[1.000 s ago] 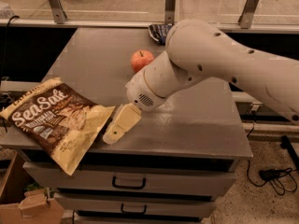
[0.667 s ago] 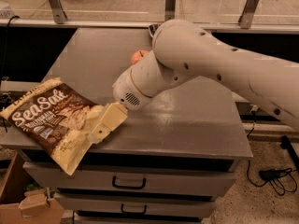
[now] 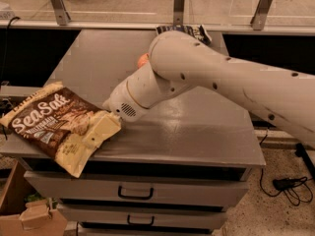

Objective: Move brown chip bag near apple

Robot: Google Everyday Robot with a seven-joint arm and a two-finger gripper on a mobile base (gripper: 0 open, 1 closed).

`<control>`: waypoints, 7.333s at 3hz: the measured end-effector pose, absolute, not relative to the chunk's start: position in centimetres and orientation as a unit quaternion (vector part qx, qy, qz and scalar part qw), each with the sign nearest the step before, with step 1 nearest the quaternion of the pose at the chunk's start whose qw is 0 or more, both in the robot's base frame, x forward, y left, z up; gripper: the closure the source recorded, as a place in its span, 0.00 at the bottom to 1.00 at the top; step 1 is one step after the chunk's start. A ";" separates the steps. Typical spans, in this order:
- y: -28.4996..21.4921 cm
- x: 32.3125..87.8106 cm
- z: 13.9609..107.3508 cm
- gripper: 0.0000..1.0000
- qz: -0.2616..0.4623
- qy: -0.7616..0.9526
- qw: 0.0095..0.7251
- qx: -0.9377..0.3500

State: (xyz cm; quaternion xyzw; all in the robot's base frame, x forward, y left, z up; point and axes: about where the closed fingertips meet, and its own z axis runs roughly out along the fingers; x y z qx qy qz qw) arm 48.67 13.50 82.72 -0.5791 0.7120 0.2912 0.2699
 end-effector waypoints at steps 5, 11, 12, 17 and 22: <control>1.8 47.6 88.9 1.00 0.157 0.775 0.291 -0.539; -15.5 51.6 96.3 1.00 -0.036 0.837 0.331 -0.434; -17.5 51.7 96.4 1.00 -0.054 0.844 0.327 -0.422; -12.5 56.2 92.4 0.61 -0.007 0.838 0.388 -0.383; -13.8 56.7 91.9 0.00 0.012 0.837 0.405 -0.369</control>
Offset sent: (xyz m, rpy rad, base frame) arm 0.0083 -0.0328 0.0203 -0.0135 -0.0472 -0.0875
